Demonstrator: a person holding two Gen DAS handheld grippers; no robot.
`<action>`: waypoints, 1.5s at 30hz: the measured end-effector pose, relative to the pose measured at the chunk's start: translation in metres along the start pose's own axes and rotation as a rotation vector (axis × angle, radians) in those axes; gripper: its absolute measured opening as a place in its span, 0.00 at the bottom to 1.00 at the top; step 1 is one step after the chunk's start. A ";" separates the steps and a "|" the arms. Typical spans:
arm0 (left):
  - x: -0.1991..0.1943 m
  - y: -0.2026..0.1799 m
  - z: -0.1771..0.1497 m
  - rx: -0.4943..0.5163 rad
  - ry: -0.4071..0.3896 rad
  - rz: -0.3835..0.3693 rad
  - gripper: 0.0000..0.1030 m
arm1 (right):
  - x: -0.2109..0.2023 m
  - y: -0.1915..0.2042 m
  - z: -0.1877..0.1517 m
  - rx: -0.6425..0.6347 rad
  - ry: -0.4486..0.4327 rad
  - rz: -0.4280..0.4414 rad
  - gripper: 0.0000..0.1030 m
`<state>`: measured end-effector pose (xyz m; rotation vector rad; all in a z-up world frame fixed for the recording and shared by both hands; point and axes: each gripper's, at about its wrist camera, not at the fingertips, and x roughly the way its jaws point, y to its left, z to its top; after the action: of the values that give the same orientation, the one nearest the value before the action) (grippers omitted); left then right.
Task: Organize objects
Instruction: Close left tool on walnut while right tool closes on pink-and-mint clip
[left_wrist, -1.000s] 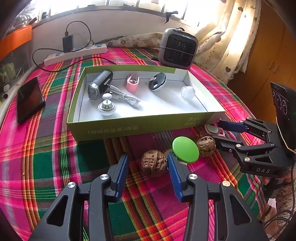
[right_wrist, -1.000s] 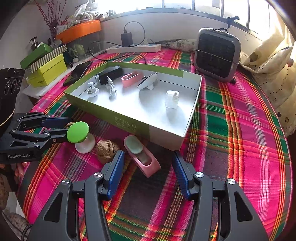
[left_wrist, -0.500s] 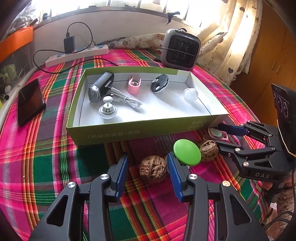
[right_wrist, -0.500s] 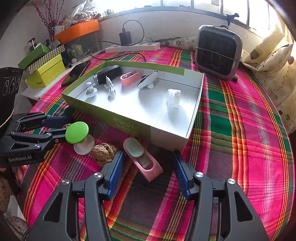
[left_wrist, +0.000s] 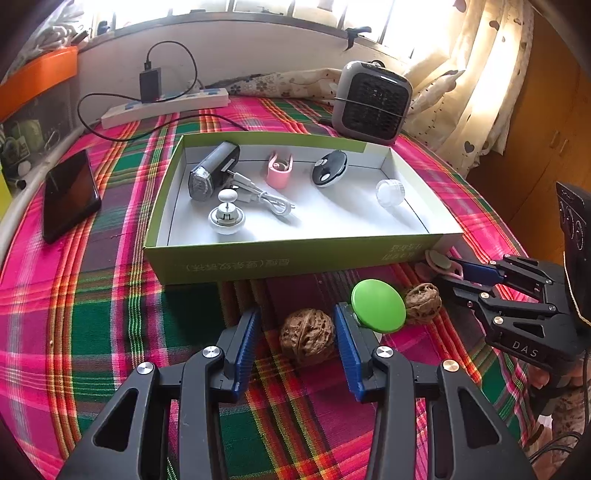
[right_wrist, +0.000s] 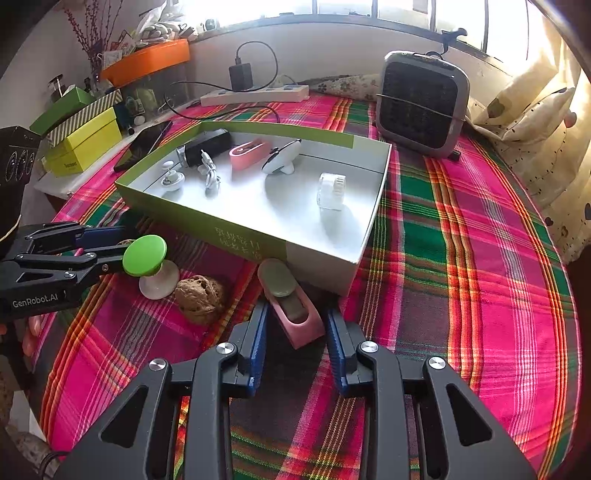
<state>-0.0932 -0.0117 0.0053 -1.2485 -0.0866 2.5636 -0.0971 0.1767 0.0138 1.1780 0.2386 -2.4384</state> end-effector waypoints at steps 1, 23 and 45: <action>0.000 0.000 0.000 0.001 0.001 0.003 0.39 | 0.000 0.000 0.000 0.001 -0.001 0.000 0.28; -0.004 0.007 -0.003 -0.024 -0.005 0.046 0.26 | -0.006 0.006 -0.006 0.035 0.002 0.035 0.35; 0.001 0.004 -0.001 -0.013 -0.024 0.078 0.23 | -0.001 0.001 0.001 0.053 -0.003 -0.044 0.18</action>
<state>-0.0939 -0.0158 0.0033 -1.2497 -0.0608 2.6485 -0.0966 0.1754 0.0154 1.2029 0.2022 -2.4985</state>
